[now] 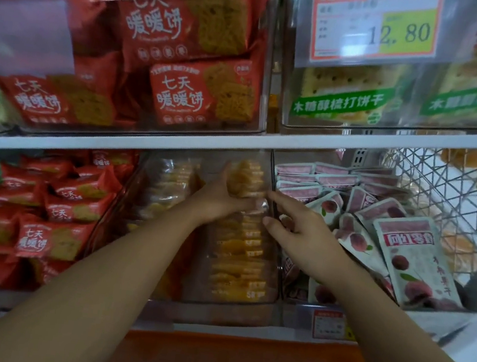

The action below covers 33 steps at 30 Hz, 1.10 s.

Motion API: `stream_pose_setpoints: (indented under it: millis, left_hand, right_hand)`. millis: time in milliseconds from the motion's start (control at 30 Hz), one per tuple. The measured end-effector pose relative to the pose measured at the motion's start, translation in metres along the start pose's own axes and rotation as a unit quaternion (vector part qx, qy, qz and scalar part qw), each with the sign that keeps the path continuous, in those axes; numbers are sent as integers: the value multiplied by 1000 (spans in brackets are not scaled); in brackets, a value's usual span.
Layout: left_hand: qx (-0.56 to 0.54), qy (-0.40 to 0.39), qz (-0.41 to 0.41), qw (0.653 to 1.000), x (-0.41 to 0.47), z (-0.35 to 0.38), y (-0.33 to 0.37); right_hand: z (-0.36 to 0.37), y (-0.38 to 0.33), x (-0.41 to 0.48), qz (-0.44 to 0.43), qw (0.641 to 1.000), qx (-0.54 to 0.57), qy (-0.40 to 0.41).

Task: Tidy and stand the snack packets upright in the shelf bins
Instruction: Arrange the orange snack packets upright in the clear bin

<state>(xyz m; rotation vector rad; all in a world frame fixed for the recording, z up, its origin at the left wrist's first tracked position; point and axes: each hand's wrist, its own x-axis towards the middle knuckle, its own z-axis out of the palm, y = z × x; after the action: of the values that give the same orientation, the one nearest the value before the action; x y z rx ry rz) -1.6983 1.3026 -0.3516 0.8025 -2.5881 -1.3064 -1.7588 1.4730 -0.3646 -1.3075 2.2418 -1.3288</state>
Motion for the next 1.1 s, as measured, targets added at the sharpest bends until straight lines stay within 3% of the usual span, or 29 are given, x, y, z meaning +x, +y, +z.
stream_pose_setpoints:
  millis: [433, 700, 1100]
  left_hand:
    - [67, -60, -57, 994, 16, -4, -4]
    - [119, -41, 2, 992, 6, -7, -4]
    - [130, -79, -3, 988, 16, -8, -4]
  right_hand:
    - [2, -1, -2, -2, 1000, 19, 2]
    - [1, 0, -4, 1, 999, 38, 1]
    - [1, 1, -3, -1, 1000, 23, 2]
